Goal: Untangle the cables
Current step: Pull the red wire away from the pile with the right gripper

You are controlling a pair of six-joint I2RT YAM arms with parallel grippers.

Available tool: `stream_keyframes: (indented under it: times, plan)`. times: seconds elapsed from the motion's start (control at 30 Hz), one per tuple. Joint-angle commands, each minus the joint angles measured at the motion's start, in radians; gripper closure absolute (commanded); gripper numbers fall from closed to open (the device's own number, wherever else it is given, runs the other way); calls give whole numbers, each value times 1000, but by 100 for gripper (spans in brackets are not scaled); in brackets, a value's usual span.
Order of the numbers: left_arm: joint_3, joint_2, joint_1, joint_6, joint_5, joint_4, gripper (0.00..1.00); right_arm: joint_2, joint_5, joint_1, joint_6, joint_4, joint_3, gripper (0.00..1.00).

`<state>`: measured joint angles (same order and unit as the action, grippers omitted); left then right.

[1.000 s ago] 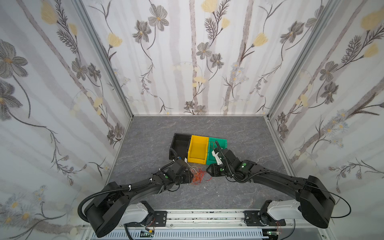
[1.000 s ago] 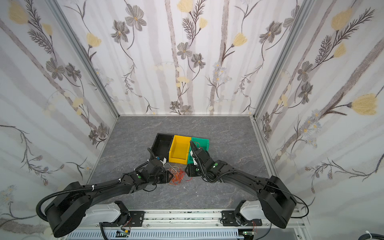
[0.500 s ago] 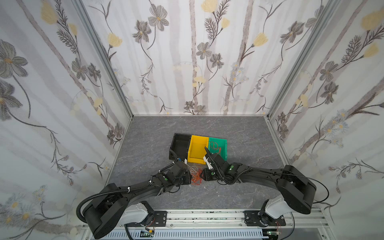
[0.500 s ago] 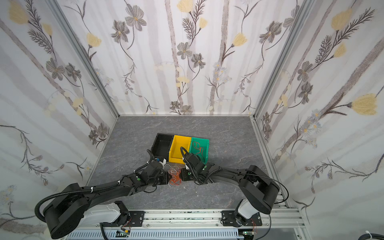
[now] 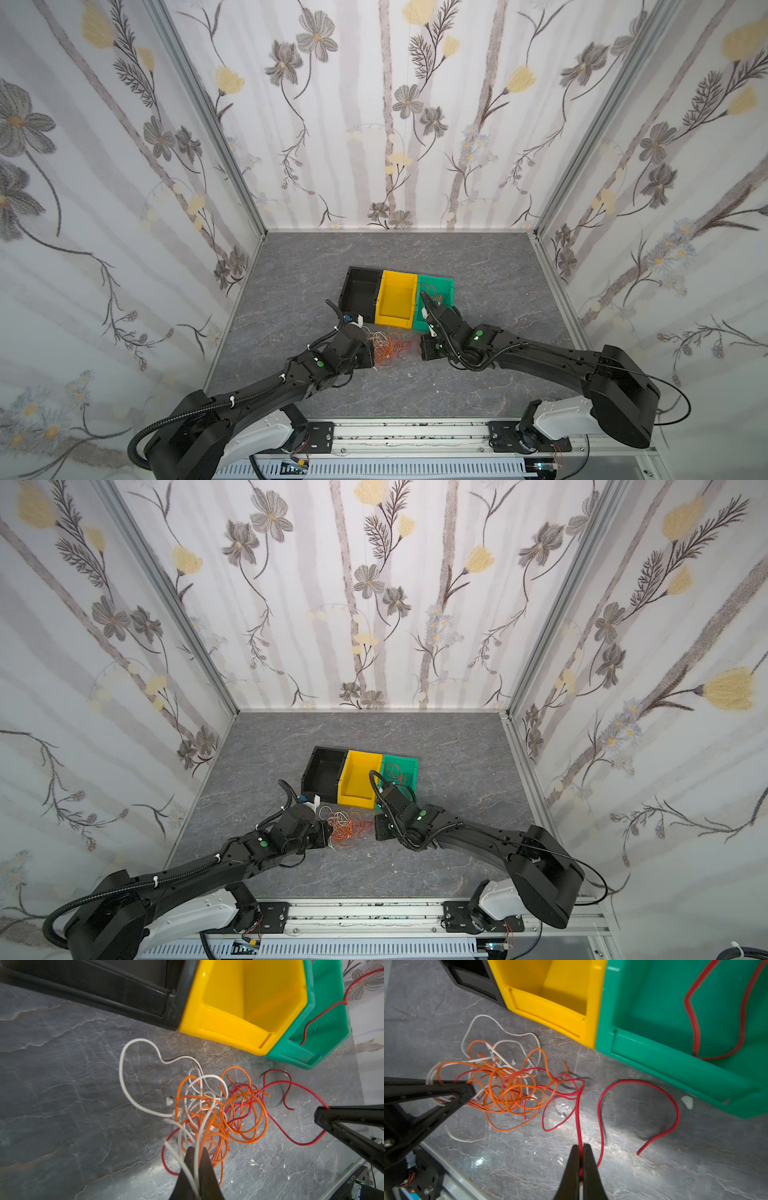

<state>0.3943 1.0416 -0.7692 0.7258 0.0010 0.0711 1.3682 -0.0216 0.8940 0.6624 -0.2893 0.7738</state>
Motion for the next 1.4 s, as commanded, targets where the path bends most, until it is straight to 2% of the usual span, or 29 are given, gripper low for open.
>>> stream_keyframes:
  times: [0.0, 0.23, 0.43, 0.63, 0.8, 1.1, 1.3, 1.37]
  plan:
    - [-14, -38, 18, 9, -25, 52, 96, -43, -67, -26, -23, -74, -21, 100]
    - [-43, -131, 73, 10, -17, 102, 96, -176, -92, -107, -27, -148, -75, 100]
    - [-54, -164, 103, 9, -4, 123, 95, -294, -111, -217, -28, -215, -109, 100]
    - [-53, -157, 108, 2, 18, 118, 93, -411, 9, -304, -55, -215, -128, 100]
    - [-42, -141, 109, -13, 46, 115, 86, -464, 128, -340, -96, -191, -126, 100]
    - [-24, -146, 110, -28, 65, 139, 65, -435, 376, -346, -128, -77, -145, 100]
    - [25, -186, 109, -60, 37, 240, 48, -375, 427, -339, -106, -37, -154, 100]
    - [42, -201, 109, -62, 38, 263, 46, -367, 442, -336, -101, -17, -158, 100]
